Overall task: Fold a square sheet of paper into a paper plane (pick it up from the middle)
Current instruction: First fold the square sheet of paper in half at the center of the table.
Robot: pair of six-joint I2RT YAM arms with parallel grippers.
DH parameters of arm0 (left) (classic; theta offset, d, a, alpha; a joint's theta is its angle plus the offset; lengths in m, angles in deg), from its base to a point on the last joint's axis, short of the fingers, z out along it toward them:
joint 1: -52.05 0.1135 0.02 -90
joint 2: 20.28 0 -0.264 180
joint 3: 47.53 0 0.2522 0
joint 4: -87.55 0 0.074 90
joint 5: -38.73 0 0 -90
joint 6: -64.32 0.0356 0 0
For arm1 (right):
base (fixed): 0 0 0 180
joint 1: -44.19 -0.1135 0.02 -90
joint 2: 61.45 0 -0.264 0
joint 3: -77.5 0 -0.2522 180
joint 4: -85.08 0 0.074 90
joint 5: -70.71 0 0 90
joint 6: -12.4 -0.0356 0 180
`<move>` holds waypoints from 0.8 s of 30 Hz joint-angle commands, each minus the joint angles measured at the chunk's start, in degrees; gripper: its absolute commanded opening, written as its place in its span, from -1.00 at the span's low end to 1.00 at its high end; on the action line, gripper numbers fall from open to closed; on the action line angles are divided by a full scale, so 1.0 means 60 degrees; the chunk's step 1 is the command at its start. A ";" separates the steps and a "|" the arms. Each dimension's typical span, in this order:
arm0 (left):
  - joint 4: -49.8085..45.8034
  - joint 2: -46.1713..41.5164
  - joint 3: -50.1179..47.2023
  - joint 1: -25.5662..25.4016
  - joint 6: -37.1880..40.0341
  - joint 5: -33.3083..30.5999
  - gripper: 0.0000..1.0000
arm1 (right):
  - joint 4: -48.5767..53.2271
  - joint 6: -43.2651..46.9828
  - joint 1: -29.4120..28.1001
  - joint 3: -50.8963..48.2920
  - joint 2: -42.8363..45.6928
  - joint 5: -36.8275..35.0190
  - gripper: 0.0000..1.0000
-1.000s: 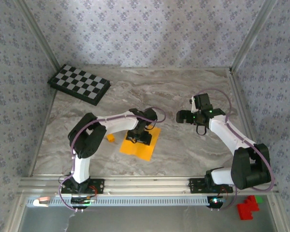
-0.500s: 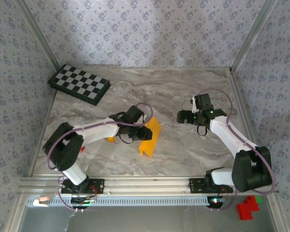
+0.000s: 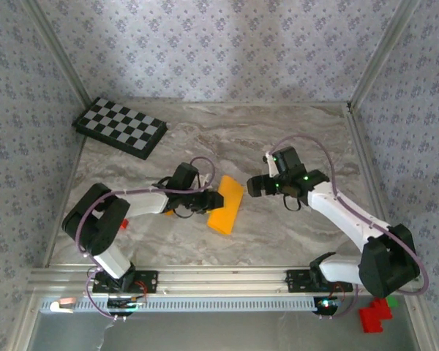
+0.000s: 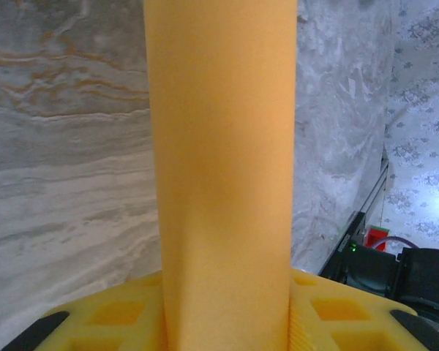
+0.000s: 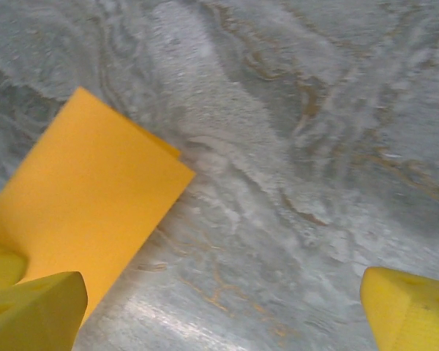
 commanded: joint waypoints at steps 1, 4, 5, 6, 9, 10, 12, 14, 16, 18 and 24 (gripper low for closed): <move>0.0680 0.0214 -0.0309 0.0121 0.0040 0.0223 -0.28 | -0.0392 0.0410 -0.0402 0.0147 -0.0404 0.1059 0.93; 0.0775 0.0319 -0.0503 0.0188 0.0132 0.0129 -0.32 | -0.0749 0.0411 -0.0761 0.0046 -0.0790 0.1595 0.86; 0.0762 0.0319 -0.0546 0.0203 0.0169 0.0081 -0.32 | -0.0852 0.0374 -0.0846 0.0022 -0.0929 0.1680 0.81; 0.0743 0.0317 -0.0593 0.0203 0.0226 0.0048 -0.33 | -0.0971 0.0314 -0.0956 0.0022 -0.1069 0.1701 0.70; 0.0646 0.0305 -0.0760 0.0239 0.0341 -0.0184 -0.33 | -0.1318 0.0173 -0.1224 0.0056 -0.1516 0.1619 0.40; 0.0637 0.0303 -0.0830 0.0263 0.0370 -0.0262 -0.33 | -0.1455 0.0104 -0.1283 0.0102 -0.1725 0.1630 0.29; 0.0618 0.0341 -0.0912 0.0274 0.0415 -0.0399 -0.32 | -0.1724 -0.0008 -0.1336 0.0155 -0.2140 0.1673 0.13; 0.0622 0.0336 -0.1000 0.0284 0.0443 -0.0511 -0.31 | -0.1963 -0.0082 -0.1366 0.0202 -0.2588 0.1768 0.05; 0.0502 0.0290 -0.1049 0.0284 0.0527 -0.0661 -0.29 | -0.2130 -0.0118 -0.1402 0.0316 -0.3050 0.1864 -0.03; 0.0457 0.0264 -0.1078 0.0284 0.0572 -0.0726 -0.28 | -0.2358 -0.0161 -0.1417 0.0413 -0.3420 0.2007 -0.11; 0.0227 0.0204 -0.1152 0.0284 0.0767 -0.0832 -0.23 | -0.2627 -0.0192 -0.1459 0.0867 -0.4346 0.2285 -0.26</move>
